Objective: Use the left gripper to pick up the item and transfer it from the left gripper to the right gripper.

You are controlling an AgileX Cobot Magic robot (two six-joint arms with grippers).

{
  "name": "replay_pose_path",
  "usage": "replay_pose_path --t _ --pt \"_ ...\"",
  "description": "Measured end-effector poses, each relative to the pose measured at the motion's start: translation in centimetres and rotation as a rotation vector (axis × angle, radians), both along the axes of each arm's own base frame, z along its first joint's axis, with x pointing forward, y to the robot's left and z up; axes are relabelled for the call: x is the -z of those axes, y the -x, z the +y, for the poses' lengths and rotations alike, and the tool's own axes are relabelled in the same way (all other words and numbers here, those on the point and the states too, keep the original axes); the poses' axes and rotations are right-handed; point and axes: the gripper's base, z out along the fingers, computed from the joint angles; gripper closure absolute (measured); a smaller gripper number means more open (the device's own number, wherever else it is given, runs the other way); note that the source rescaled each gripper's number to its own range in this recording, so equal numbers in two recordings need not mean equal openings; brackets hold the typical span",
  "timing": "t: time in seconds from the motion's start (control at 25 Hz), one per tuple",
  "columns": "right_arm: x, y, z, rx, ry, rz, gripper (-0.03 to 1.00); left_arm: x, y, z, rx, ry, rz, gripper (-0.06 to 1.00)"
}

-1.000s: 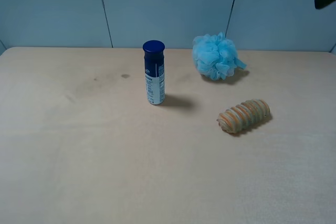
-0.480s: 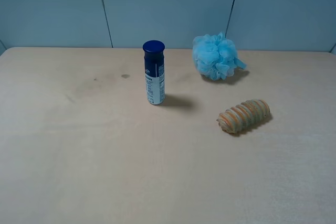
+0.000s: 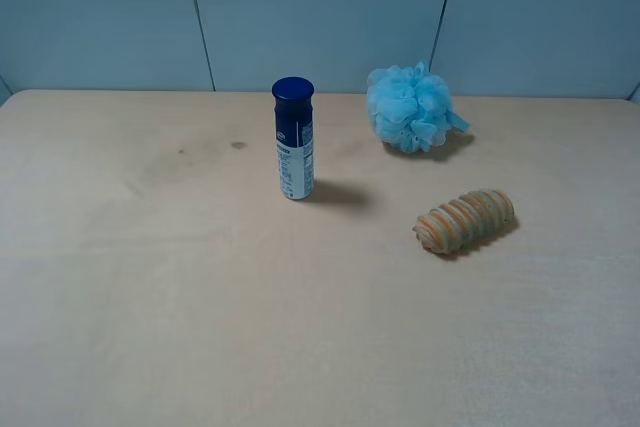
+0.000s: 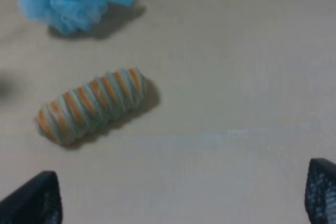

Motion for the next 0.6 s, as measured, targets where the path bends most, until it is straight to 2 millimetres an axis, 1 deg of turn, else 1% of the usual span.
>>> replay_pose_path --t 0.08,0.16,0.6 --pt "0.53 0.4 -0.01 0.005 -0.002 -0.021 -0.03 0.0 0.0 0.0 0.0 0.0 0.0 -0.04" --pt "0.57 0.74 -0.03 0.007 0.0 -0.043 -0.03 0.0 0.0 0.0 0.0 0.0 0.0 -0.04" --pt "0.56 0.79 -0.03 0.007 0.0 -0.048 -0.03 0.0 0.0 0.0 0.0 0.0 0.0 -0.04"
